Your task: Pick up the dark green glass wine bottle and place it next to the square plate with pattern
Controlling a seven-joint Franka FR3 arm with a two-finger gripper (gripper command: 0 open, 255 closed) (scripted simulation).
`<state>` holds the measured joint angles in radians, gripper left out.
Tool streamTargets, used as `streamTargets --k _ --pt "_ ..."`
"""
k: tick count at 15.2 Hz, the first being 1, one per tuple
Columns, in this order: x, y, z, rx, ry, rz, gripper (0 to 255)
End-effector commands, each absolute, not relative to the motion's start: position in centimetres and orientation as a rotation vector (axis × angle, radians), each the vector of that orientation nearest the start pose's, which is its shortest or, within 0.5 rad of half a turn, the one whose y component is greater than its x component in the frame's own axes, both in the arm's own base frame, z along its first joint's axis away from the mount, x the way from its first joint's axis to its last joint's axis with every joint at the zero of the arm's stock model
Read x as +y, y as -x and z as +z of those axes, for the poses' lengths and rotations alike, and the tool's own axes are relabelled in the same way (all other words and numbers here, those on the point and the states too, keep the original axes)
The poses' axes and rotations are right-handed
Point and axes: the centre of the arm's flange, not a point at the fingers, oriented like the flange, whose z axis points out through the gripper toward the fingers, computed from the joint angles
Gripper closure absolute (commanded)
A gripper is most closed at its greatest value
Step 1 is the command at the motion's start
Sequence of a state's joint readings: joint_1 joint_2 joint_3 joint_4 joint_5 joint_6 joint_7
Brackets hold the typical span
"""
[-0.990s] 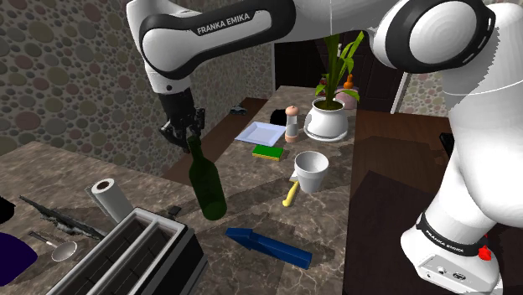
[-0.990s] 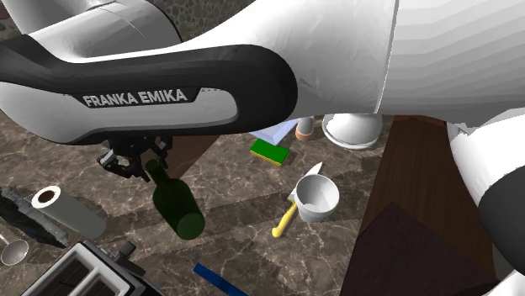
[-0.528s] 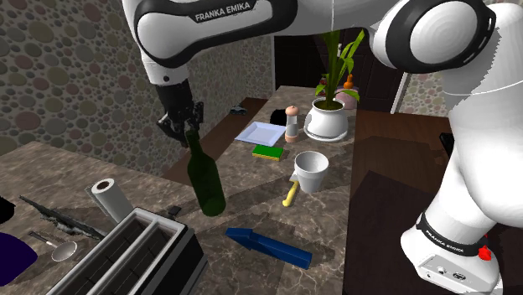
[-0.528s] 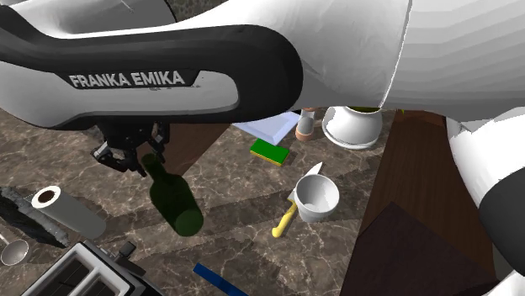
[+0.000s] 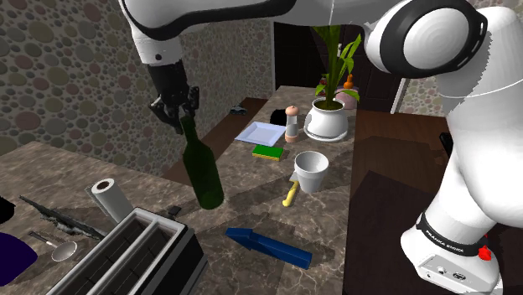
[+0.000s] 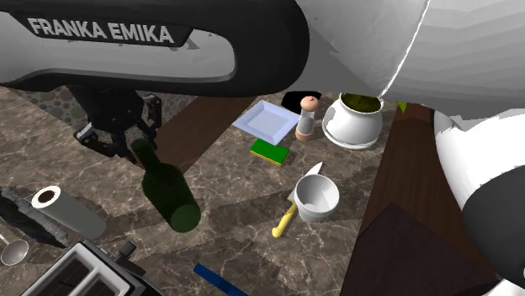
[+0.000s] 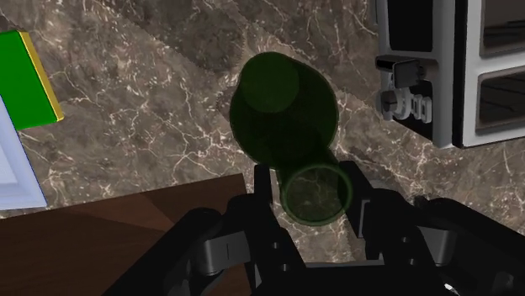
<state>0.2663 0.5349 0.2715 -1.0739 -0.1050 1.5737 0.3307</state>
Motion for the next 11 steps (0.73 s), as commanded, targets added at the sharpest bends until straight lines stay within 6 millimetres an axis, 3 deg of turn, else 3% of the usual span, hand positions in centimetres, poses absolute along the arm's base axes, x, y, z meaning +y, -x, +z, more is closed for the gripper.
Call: streamTargets --k 1,8,11 --pt "30.2 -63.2 53.9 -0.27 3.108 0.047 255" --pt "30.2 -63.2 57.1 -0.27 3.108 0.047 255" --pt "26.4 -62.3 57.1 -0.27 3.108 0.047 255"
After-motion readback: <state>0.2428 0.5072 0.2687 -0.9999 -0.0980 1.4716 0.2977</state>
